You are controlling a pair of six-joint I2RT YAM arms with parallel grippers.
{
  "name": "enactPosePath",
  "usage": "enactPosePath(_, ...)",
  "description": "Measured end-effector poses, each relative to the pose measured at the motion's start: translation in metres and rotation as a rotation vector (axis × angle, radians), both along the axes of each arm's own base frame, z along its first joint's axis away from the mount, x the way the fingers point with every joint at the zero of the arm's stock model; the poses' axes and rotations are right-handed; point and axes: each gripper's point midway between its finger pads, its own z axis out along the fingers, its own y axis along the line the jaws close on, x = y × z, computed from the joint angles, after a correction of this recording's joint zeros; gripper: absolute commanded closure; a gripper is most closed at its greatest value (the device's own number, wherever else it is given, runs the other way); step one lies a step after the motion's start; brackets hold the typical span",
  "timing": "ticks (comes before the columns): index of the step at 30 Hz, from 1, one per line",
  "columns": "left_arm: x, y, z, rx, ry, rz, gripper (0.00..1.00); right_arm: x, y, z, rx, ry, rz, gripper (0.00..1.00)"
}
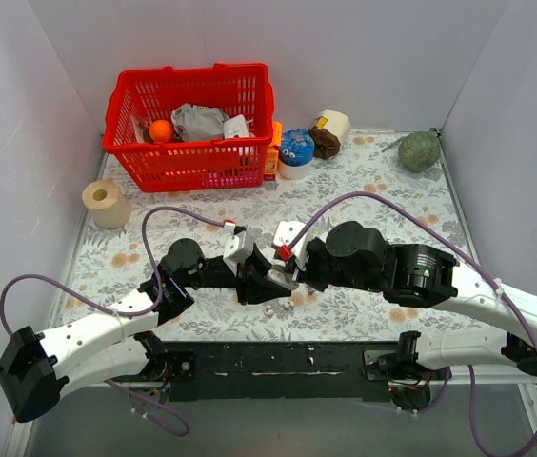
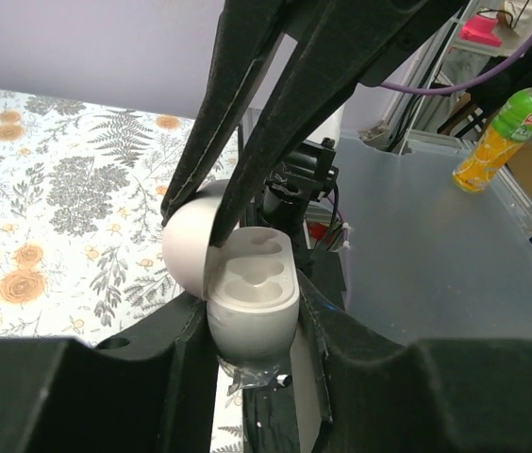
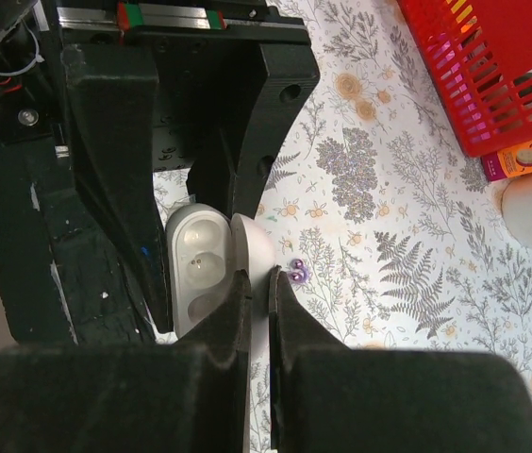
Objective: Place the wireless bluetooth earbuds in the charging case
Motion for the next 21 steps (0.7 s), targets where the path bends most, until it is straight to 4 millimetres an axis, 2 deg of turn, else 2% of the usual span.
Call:
enactPosePath(2,0.0002,-0.0002,-0.0006,0.002,0.003,0.0,0.78,0.0,0.0,-0.0001,-0.001,-0.001,0.0,0.99)
enactPosePath(3,0.0002,-0.0002,-0.0006,0.002,0.002,0.0,0.73,-0.0001,0.0,-0.0001,-0.001,-0.002,0.0,0.99)
enactPosePath(4,0.0003,-0.0002,-0.0005,0.001,0.002,0.001,0.63,-0.0003,0.0001,-0.0001,-0.001,-0.002,0.0,0.99)
enactPosePath(6,0.0009,-0.0003,-0.0001,0.0,0.001,0.004,0.53,-0.0002,0.0,0.0001,-0.001,-0.004,-0.002,0.99)
enactPosePath(10,0.005,-0.0008,0.0046,-0.018,-0.004,0.028,0.52,0.0001,-0.0002,-0.0001,-0.001,-0.004,-0.008,0.99)
enactPosePath(15,0.0079,-0.0007,0.0079,-0.03,-0.009,0.046,0.6,0.0,-0.0004,-0.0055,-0.011,-0.002,-0.012,0.99)
enactPosePath(17,0.0085,-0.0007,0.0074,-0.028,-0.007,0.049,0.6,0.0002,-0.0003,-0.0054,-0.01,-0.003,-0.014,0.99)
enactPosePath(21,0.0089,-0.0005,0.0071,-0.028,-0.006,0.05,0.51,0.0006,-0.0004,-0.0052,-0.01,-0.005,-0.016,0.99)
